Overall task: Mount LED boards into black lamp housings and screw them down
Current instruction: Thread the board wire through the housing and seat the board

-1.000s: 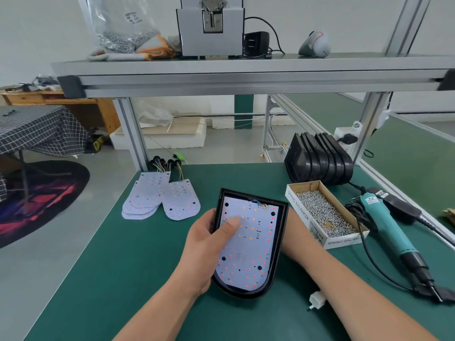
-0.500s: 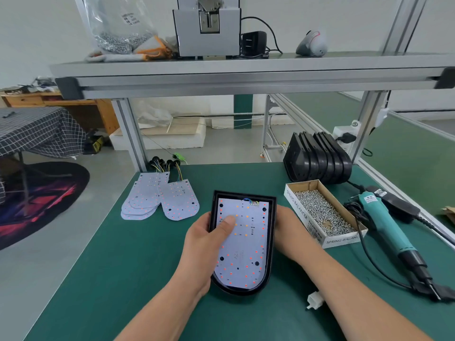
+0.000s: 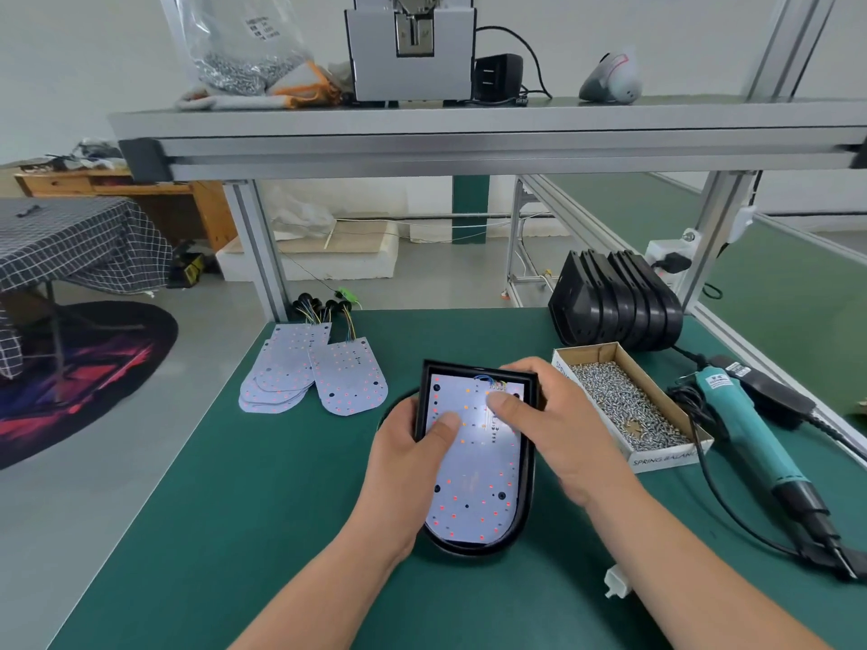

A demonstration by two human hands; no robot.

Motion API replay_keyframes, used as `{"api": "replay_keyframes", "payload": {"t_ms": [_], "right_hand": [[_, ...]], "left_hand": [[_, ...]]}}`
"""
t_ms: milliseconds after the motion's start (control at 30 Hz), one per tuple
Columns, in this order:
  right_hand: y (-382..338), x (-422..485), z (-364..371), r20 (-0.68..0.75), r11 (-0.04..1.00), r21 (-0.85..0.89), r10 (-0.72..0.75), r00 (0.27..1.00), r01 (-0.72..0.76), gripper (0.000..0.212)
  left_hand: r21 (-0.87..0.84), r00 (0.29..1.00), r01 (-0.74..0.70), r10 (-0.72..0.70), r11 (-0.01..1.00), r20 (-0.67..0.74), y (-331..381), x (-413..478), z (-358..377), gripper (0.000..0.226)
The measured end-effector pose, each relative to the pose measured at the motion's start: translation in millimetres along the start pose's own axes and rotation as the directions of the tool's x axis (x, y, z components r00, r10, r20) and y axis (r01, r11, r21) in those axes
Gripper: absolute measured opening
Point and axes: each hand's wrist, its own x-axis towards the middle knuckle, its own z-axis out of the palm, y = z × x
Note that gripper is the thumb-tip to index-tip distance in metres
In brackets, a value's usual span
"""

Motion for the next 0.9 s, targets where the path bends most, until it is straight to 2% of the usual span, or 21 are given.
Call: {"api": "replay_keyframes", "payload": {"t_ms": [67, 200, 400, 533, 600, 700, 767, 900], "right_hand": [[0.6, -1.7, 2.7, -0.035, 0.998, 0.061, 0.002, 0.999, 0.000, 0.022], [3.5, -2.0, 7.2, -0.091, 1.000, 0.017, -0.006, 0.996, 0.008, 0.021], [4.1, -3.2, 9.7, -0.092, 0.996, -0.060, -0.079, 0.993, 0.073, 0.019], [6.9, -2.1, 8.1, -0.089, 0.997, -0.062, -0.057, 0.994, 0.051, 0.019], [5.9, -2.3, 9.1, -0.094, 0.999, 0.017, -0.027, 0.995, 0.029, 0.022], [0.8, 3.8, 10.6, -0.071, 0.934, 0.337, 0.150, 0.986, -0.118, 0.040], [-2.8, 8.8, 5.0, -0.038, 0.899, 0.405, 0.201, 0.979, -0.169, 0.037], [-1.0, -7.1, 4.4, 0.192, 0.994, 0.094, 0.042, 0.981, -0.061, 0.034]], "left_hand": [[0.012, 1.000, -0.005, 0.005, 1.000, 0.007, -0.4, -0.1, 0.9, 0.015], [0.031, 1.000, -0.001, 0.000, 1.000, 0.013, -0.5, 0.7, -0.1, 0.013], [0.028, 0.999, 0.019, -0.018, 0.999, -0.029, -1.0, 2.4, -3.1, 0.012], [0.017, 0.998, 0.052, -0.052, 0.999, -0.036, 0.6, 2.0, -1.6, 0.013], [-0.032, 0.996, 0.083, -0.084, 0.996, -0.030, 2.5, 1.4, -1.8, 0.016], [-0.201, 0.985, 0.170, -0.165, 0.965, 0.044, 3.5, 0.8, -3.9, 0.031], [-0.300, 0.971, 0.232, -0.204, 0.925, 0.121, 5.7, -0.5, -4.7, 0.041], [-0.336, 0.942, 0.308, -0.235, 0.890, 0.240, 7.5, -3.7, -3.7, 0.042]]}}
